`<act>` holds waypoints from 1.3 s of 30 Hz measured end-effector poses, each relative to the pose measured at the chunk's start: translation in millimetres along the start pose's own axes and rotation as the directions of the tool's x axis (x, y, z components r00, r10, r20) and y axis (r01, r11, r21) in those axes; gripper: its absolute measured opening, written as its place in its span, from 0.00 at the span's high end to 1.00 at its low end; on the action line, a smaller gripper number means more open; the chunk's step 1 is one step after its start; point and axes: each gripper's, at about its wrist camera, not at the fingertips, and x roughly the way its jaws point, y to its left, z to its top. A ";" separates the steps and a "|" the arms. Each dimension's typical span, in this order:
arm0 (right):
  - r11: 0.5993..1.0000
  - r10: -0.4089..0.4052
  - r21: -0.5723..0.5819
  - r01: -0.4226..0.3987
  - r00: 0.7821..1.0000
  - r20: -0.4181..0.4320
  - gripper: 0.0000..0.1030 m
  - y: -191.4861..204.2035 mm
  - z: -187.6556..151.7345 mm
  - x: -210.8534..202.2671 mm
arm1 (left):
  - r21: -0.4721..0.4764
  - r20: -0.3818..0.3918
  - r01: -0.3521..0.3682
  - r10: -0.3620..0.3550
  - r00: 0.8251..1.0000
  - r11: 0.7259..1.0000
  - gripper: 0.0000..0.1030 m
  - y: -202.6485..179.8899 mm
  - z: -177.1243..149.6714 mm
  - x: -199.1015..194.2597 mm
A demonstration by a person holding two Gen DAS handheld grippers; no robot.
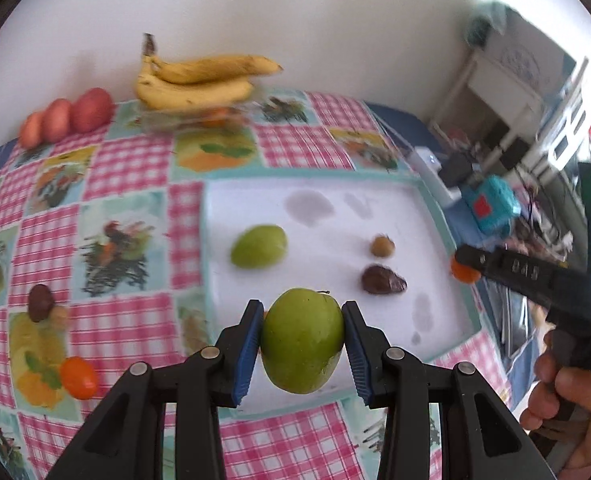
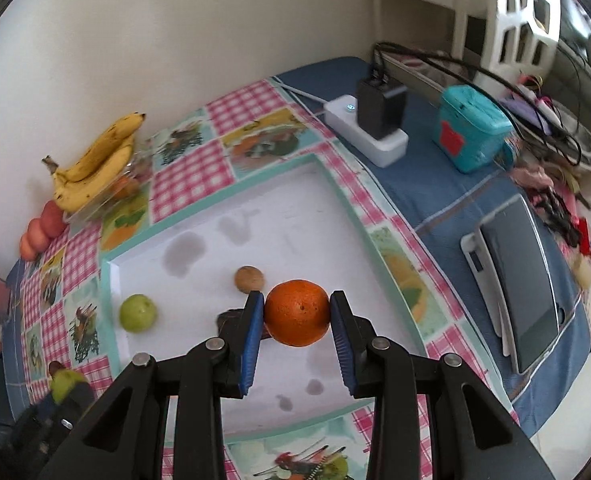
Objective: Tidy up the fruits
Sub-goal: 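Carry the green pear and orange into the white tray and release both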
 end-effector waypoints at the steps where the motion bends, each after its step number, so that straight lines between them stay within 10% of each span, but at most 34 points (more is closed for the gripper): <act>1: 1.000 -0.001 0.005 0.002 1.000 -0.006 0.66 -1.7 -0.6 2.1 | 0.012 -0.013 0.001 -0.001 1.000 1.000 0.59 -4.1 -2.4 3.9; 39: 0.997 -0.062 0.035 0.070 0.982 -0.177 0.66 -26.3 -14.3 64.6 | 0.057 -0.213 -0.060 0.071 0.974 0.997 0.59 -15.8 -26.9 80.5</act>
